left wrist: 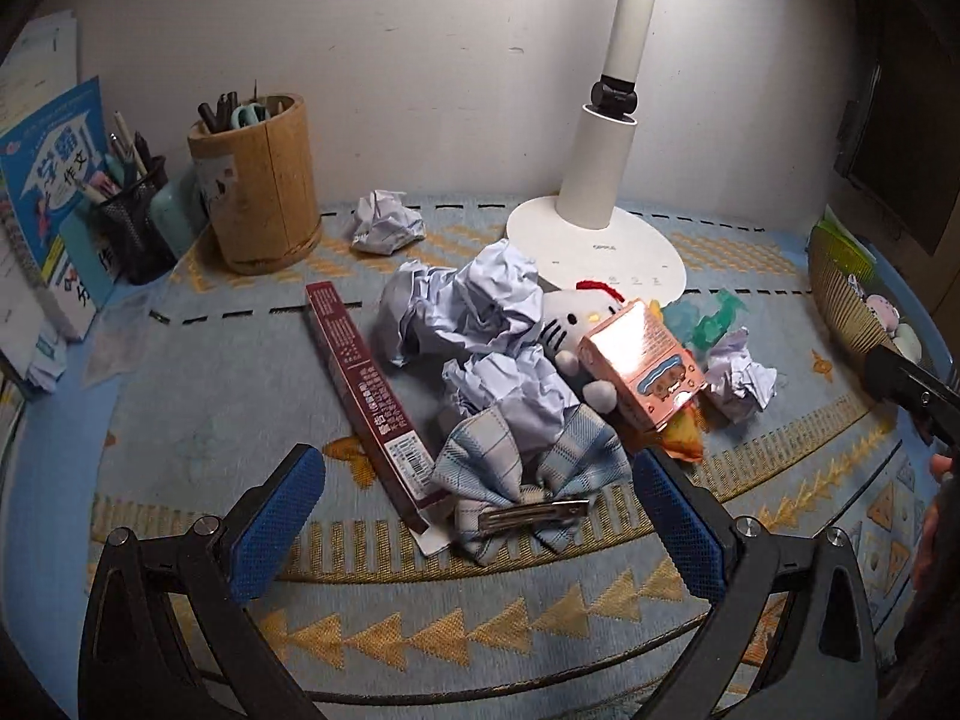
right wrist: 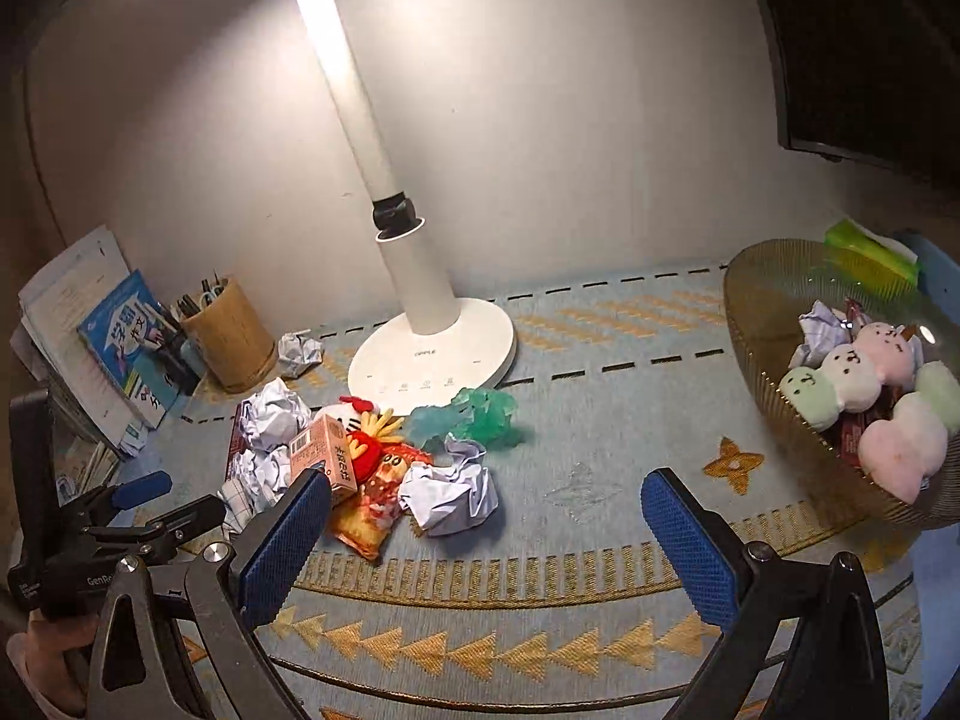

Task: Organize objects
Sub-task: 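Return both tools to the pile and aim at the plaid bow, then grasp the plaid bow clip with the left tool while the right tool grasps a paper ball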

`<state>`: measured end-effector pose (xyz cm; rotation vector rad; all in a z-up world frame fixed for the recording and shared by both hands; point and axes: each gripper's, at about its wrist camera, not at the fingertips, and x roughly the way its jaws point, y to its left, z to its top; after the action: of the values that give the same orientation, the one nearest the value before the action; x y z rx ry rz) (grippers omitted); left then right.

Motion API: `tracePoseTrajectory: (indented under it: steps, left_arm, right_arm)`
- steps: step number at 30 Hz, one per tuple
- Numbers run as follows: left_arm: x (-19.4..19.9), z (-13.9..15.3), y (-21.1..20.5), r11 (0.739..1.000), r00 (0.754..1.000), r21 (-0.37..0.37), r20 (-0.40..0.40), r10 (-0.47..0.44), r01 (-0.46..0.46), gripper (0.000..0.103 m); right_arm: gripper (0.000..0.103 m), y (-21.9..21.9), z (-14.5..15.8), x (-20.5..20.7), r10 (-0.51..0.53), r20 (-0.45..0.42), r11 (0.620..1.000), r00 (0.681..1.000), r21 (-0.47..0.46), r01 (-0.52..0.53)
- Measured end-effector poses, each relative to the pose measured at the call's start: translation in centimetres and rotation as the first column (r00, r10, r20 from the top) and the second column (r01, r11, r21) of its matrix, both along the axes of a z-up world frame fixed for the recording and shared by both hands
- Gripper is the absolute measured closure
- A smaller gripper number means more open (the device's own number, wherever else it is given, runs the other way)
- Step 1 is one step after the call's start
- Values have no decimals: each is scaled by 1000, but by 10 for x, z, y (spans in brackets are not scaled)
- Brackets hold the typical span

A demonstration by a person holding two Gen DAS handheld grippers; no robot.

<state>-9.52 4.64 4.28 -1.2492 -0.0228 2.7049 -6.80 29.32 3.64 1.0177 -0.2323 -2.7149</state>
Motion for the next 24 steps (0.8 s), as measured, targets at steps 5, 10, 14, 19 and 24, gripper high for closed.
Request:
tracePoseTrajectory:
  steps: [5, 10, 14, 19, 24]
  left_arm:
    - [0, -19, 7, 999, 1000, -37, 5, -18, 18, 0]
    - [-5, -30, 17, 999, 999, -31, 22, -36, 37, 0]
    - [-9, -41, 27, 998, 998, -52, 42, -38, 41, 0]
    - [-13, -48, 37, 995, 997, -88, 68, -33, 39, 0]
    - [-17, -46, 38, 996, 998, -88, 69, -9, 15, 0]
  right_arm:
    - [0, -23, -24, -9, 37, 22, 999, 999, 30, -38]
    - [0, -42, -44, -25, 51, 71, 994, 996, 96, -58]
    - [0, -45, -55, -39, 48, 88, 996, 995, 74, -54]
    - [0, -44, -76, -57, 42, 158, 999, 987, 11, -44]
    - [0, -46, -75, -59, 39, 161, 999, 986, 9, -41]
